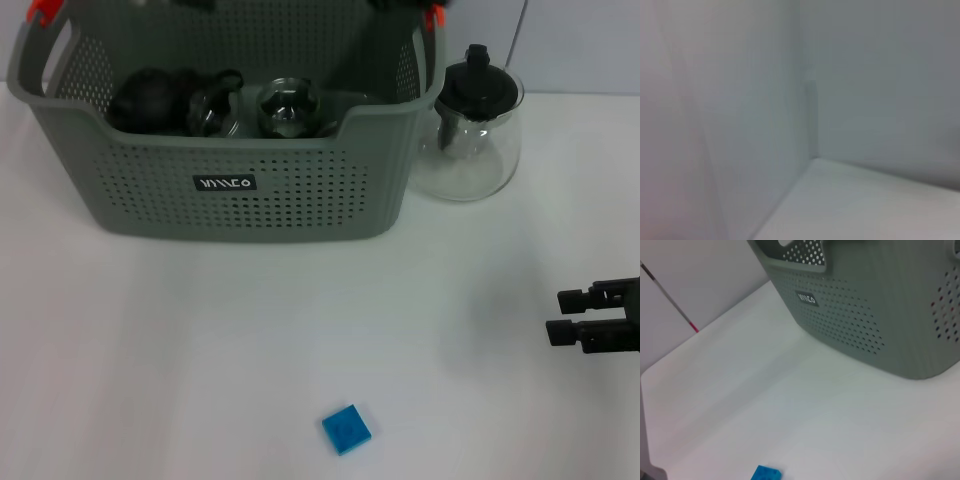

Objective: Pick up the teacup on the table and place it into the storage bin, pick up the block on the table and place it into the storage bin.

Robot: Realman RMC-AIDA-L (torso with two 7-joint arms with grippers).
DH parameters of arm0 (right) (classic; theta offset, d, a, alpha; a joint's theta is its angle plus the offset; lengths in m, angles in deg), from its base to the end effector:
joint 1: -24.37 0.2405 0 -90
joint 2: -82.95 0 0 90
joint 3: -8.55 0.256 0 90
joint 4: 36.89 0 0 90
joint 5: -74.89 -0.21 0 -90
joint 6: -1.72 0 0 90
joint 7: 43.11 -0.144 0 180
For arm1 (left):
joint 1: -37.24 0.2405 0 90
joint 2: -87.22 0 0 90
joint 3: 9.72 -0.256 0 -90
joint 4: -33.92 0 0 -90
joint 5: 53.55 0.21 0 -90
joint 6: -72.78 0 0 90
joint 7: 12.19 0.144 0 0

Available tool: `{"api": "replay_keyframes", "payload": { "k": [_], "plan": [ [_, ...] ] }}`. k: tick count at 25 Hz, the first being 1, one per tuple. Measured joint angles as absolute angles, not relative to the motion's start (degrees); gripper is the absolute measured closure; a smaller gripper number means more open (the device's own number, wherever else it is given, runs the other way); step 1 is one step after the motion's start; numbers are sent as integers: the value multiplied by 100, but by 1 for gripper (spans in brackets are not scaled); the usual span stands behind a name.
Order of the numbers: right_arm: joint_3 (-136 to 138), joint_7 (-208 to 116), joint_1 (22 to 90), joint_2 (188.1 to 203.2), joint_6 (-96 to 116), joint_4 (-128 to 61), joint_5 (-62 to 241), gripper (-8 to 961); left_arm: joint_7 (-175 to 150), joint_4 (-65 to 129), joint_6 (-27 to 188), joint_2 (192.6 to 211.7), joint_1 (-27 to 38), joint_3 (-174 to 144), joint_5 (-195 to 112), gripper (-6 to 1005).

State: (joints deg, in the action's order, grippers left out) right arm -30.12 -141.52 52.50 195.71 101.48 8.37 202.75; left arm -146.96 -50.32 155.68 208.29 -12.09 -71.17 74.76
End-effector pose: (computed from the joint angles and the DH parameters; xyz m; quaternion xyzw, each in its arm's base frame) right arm 0.2976 0.3083 0.0532 -0.9311 0.3374 0.1226 0.0647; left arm -0.0210 0.4002 0.0559 -0.9604 -0.1387 -0.1307 0.2034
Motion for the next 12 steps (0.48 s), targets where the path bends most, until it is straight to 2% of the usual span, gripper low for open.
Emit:
{"api": "replay_keyframes", "payload": {
  "k": [5,12],
  "plan": [
    [-3012,-14153,5256,19563,10147,837,20277,294,-14713,-3414,14411,20715,-1889,-7087,8345,579],
    [-3012,-14155,5259,19541,10138,837,20277,294,-15032,-1972,13363,20678,-2362,-7139,9392,574]
  ]
}}
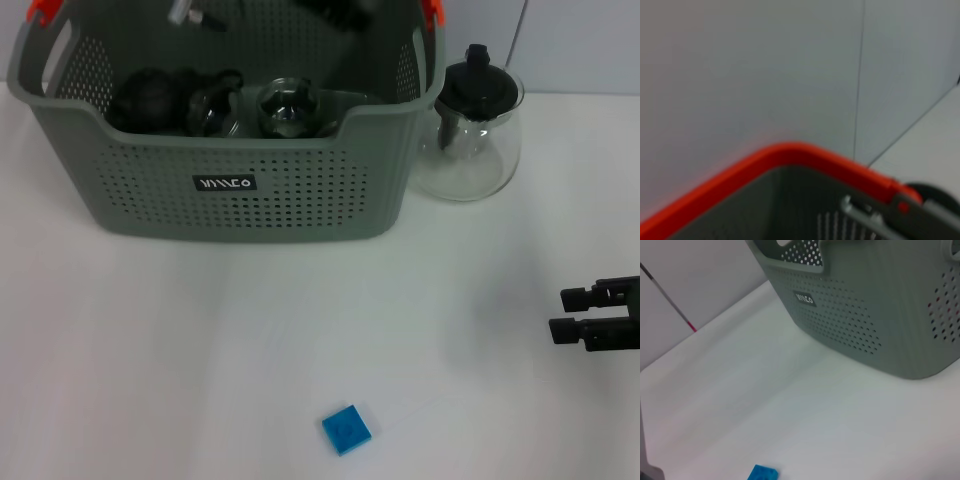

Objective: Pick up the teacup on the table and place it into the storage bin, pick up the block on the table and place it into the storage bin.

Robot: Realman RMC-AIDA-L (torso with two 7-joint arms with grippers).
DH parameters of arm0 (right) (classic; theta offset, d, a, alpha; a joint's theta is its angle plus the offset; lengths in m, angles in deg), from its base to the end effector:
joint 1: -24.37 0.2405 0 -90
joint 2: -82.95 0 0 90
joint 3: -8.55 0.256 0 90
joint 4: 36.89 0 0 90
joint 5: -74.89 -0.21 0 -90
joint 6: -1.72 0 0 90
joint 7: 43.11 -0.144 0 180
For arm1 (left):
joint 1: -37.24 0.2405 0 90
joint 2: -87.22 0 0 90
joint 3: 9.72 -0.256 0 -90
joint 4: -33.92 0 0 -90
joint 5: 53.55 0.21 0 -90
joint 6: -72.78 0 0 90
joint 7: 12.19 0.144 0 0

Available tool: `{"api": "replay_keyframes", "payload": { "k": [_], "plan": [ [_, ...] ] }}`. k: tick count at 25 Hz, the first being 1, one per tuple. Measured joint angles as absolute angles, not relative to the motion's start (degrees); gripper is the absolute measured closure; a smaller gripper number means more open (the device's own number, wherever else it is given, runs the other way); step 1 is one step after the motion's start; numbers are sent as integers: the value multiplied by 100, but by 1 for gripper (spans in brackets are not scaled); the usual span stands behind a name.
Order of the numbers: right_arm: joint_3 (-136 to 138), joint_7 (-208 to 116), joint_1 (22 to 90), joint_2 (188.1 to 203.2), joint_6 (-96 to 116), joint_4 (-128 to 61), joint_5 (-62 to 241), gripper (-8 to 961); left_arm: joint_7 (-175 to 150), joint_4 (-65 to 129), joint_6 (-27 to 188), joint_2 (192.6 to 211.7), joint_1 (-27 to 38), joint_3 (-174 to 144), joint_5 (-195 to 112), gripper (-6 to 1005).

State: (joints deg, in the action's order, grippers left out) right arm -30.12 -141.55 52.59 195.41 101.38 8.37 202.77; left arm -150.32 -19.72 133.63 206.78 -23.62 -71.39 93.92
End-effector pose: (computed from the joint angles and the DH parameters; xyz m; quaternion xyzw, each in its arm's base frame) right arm 0.2982 0.3094 0.0553 -0.9314 0.3368 0.1206 0.0673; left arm -0.0661 0.4786 0.0055 -0.9241 -0.2290 -0.0170 0.3054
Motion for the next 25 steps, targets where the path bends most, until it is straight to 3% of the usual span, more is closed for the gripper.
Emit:
{"api": "replay_keyframes", "payload": {
  "k": [6,12,17,23,25],
  "plan": [
    [-3012,-14154,5250,19527,10139,836,20277,295,-15024,-1927,13271,20857,-2243,-7274,9770,570],
    [-3018,-14163,5269,19527,10148,837,20277,295,-15012,-2066,13354,20874,-2180,-7257,9745,565],
    [-3021,-14158,5288,19525,10160,837,20274,295,-15005,-2887,13941,20935,-1884,-7171,9352,317],
    [-3022,-14157,5312,19517,10155,840,20276,295,-14297,-4988,15780,20940,-830,-7026,6719,158],
    [-3016,-14157,5322,19518,10148,845,20276,295,-13946,-5352,16382,20906,-560,-6994,6009,156]
  ]
}}
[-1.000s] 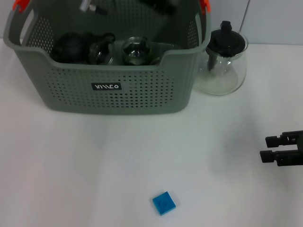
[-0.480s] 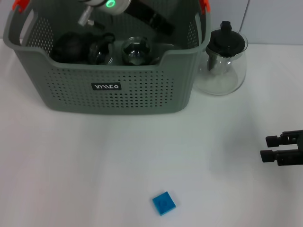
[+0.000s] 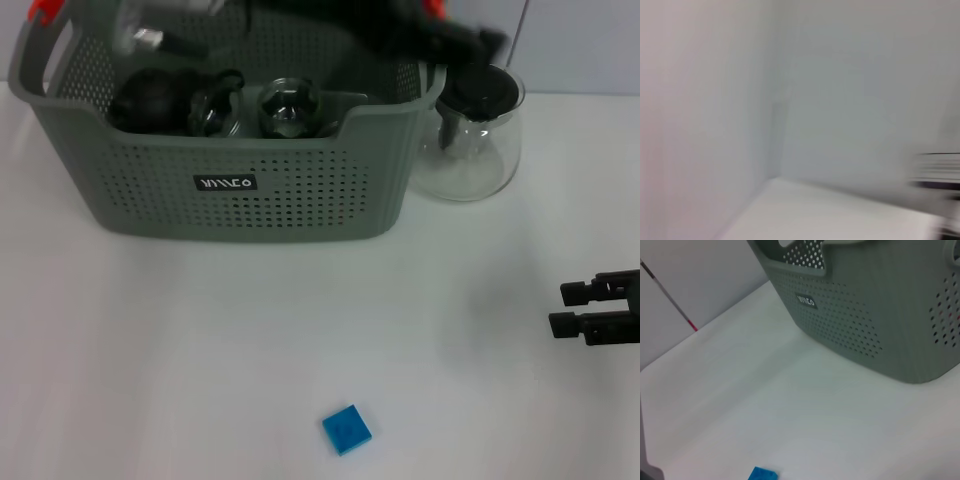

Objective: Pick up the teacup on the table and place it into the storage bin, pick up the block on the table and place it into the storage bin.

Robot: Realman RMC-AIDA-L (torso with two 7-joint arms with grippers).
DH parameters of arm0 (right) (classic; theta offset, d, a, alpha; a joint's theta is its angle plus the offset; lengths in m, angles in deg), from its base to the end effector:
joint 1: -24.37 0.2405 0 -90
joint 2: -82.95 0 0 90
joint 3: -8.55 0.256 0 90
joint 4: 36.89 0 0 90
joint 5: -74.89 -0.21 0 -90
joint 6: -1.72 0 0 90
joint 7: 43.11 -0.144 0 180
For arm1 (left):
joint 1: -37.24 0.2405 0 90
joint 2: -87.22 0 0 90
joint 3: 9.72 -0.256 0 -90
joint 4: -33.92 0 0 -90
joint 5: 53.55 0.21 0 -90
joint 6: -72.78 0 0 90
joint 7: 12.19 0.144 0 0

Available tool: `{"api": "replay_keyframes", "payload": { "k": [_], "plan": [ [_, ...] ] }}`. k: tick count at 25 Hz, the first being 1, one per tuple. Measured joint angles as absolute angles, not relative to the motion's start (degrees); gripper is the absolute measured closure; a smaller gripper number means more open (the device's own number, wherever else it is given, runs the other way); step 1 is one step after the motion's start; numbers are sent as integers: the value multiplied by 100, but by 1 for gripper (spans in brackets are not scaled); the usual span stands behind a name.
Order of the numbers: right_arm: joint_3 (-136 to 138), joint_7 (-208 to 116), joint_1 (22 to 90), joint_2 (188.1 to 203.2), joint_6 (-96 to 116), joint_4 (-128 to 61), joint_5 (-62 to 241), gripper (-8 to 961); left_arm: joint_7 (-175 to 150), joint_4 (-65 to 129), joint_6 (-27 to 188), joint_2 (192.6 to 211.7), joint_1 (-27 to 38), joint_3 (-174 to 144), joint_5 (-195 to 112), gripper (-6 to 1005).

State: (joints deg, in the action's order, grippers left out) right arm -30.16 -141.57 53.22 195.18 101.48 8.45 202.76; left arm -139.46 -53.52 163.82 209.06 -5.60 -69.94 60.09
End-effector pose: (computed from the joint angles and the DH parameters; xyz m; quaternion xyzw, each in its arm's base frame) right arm 0.2951 0.3129 0.0571 -0.9336 0.3309 0.1194 0.0675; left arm -0.0309 0.3602 0.0592 -0.9708 -0.0909 -0.1924 0.1107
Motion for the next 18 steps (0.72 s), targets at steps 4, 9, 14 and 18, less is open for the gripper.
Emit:
{"api": "replay_keyframes", "payload": {
  "k": [4,9,14,18],
  "plan": [
    [-3015,-14156,5341,19519,10139,845,20277,294,-13519,-5853,17659,20962,-138,-7015,5503,152],
    [-3013,-14195,5348,19519,10142,845,20277,294,-13897,-6080,18142,21141,213,-7622,6452,153],
    [-3011,-14215,5344,19518,10144,846,20277,294,-14615,-5972,18138,21191,269,-8811,7744,153],
    [-3009,-14217,5319,19518,10137,846,20277,294,-15405,-5939,17788,21203,260,-9718,8378,154]
  ]
}}
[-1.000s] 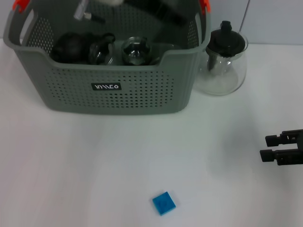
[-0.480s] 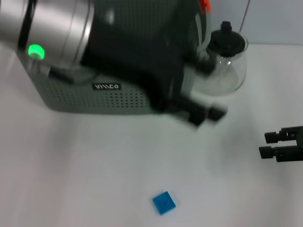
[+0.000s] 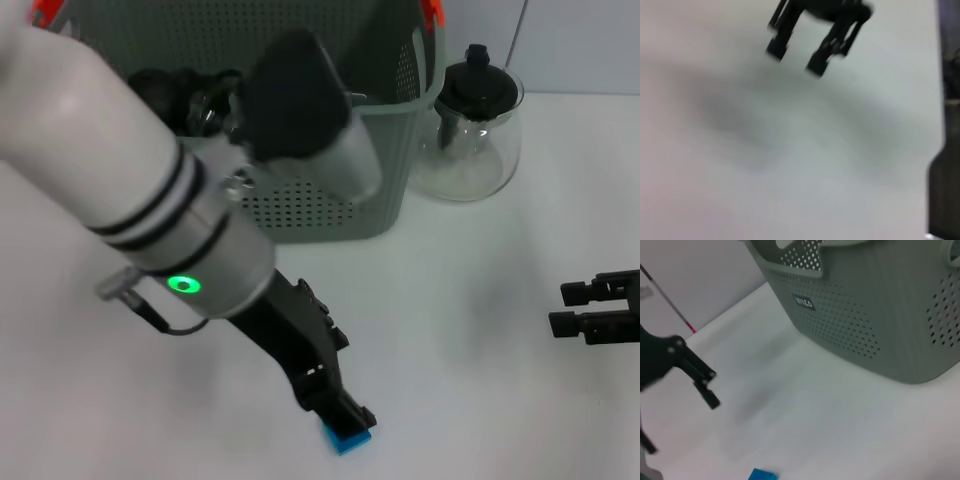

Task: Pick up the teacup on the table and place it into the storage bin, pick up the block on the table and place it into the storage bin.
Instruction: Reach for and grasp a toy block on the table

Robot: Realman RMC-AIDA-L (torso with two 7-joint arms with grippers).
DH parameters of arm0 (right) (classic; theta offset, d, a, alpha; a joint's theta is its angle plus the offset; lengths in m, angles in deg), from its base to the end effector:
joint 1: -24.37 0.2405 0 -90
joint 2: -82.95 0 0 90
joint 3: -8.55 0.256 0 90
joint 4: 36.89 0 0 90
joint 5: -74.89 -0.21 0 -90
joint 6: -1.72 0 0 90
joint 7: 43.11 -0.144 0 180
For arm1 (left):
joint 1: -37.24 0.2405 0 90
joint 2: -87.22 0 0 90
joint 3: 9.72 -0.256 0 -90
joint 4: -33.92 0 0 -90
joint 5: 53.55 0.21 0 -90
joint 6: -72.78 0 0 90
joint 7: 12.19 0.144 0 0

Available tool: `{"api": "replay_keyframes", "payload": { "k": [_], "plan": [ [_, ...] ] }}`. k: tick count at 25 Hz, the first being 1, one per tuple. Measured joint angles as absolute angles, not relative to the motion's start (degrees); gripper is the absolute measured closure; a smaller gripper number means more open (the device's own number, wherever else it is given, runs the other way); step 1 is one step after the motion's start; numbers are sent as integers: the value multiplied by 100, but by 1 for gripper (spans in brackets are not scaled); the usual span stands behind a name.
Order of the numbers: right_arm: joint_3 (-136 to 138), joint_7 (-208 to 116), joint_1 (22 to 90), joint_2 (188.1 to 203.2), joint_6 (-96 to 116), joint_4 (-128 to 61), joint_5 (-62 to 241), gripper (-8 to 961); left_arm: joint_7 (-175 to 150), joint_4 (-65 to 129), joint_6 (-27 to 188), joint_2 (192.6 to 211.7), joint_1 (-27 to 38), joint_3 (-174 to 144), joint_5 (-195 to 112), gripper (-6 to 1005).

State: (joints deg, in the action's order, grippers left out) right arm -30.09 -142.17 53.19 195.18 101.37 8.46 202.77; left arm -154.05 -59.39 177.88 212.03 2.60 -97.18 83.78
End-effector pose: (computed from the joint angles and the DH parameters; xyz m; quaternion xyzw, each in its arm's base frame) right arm 0.2955 0.3130 0.0573 -0.9316 0.3363 0.1199 0.0683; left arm -0.0911 0.2843 -0.0290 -0.9771 -0.1553 0.1450 0.0058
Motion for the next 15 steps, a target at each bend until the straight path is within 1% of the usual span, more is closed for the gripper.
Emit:
{"api": "replay_keyframes", "payload": {
  "k": [6,15],
  "plan": [
    [-3003,-14217,5311,19515,10139,850,20277,295,-16620,-5547,16877,21202,214,-10760,9057,154],
    [-3003,-14214,5331,19499,10143,893,20277,294,-17557,-5513,16534,21203,173,-11810,9521,155]
  ]
}}
